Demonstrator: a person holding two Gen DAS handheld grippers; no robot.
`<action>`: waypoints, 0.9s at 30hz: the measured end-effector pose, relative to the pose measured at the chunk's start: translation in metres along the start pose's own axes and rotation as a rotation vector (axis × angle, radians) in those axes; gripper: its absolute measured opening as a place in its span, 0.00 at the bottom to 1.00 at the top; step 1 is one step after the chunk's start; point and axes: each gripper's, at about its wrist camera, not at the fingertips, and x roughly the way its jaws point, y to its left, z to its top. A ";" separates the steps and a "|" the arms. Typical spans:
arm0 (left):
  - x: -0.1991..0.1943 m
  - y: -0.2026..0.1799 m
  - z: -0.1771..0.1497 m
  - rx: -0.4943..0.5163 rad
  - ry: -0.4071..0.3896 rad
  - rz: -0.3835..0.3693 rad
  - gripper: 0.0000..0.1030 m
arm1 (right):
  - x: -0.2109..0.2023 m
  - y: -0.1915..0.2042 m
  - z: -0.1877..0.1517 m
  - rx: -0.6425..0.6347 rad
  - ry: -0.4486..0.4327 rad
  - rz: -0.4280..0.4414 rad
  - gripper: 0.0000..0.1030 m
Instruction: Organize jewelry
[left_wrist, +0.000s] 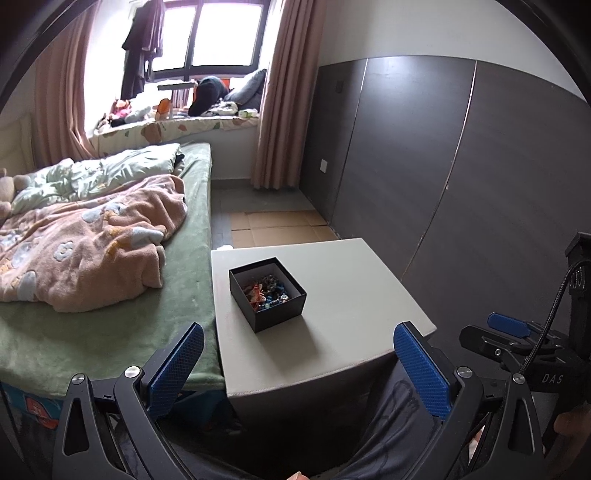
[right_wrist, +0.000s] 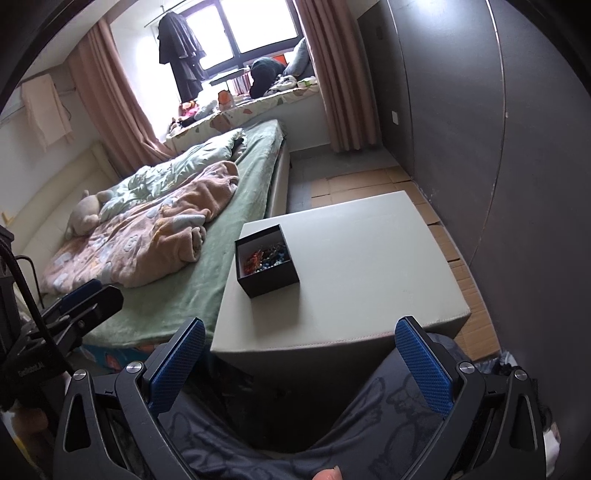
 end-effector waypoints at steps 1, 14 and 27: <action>-0.001 0.000 -0.001 0.001 0.000 -0.001 1.00 | -0.001 -0.001 -0.001 0.002 -0.003 -0.003 1.00; -0.009 0.002 -0.002 0.043 0.006 0.002 1.00 | -0.016 -0.006 -0.013 0.003 -0.031 0.001 1.00; -0.012 0.001 0.001 0.048 0.007 0.011 1.00 | -0.031 -0.007 -0.014 0.006 -0.055 0.017 1.00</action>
